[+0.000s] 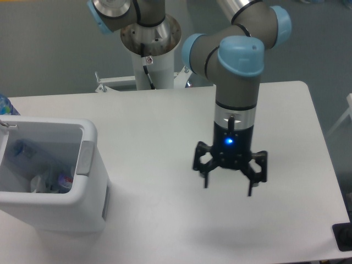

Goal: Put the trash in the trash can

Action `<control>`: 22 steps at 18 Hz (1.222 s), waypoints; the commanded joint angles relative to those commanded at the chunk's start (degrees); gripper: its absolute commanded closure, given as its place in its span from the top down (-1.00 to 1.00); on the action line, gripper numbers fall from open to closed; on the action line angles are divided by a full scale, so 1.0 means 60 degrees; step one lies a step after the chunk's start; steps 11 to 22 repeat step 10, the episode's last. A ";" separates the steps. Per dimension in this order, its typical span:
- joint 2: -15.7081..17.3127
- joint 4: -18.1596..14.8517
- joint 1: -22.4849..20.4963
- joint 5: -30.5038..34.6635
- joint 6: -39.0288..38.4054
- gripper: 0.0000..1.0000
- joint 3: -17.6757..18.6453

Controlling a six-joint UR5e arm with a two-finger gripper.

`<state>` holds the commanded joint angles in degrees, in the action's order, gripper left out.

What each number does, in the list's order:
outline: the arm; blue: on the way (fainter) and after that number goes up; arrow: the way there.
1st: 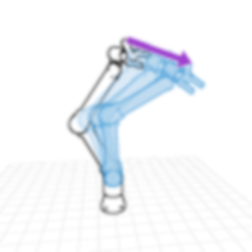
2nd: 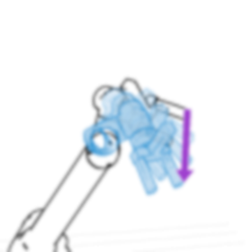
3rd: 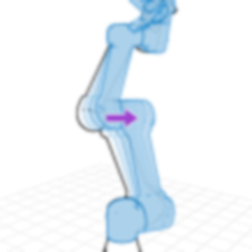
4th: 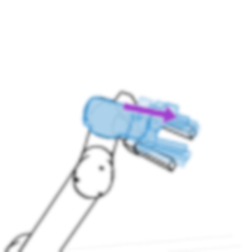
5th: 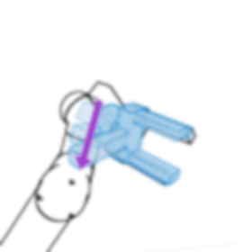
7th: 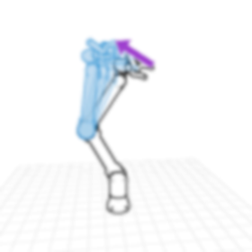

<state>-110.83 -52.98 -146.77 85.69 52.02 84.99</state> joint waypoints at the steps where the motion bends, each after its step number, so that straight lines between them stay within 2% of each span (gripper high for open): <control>1: -0.0044 -0.0177 -0.0175 0.0088 0.0132 1.00 0.0044; 4: -0.0073 -0.0617 -0.0440 0.0673 0.0659 1.00 0.0132; 7: -0.0147 -0.0734 -0.0485 0.0981 0.1274 1.00 0.0146; 22: -0.0161 -0.0691 -0.0470 0.1041 0.1320 1.00 0.0176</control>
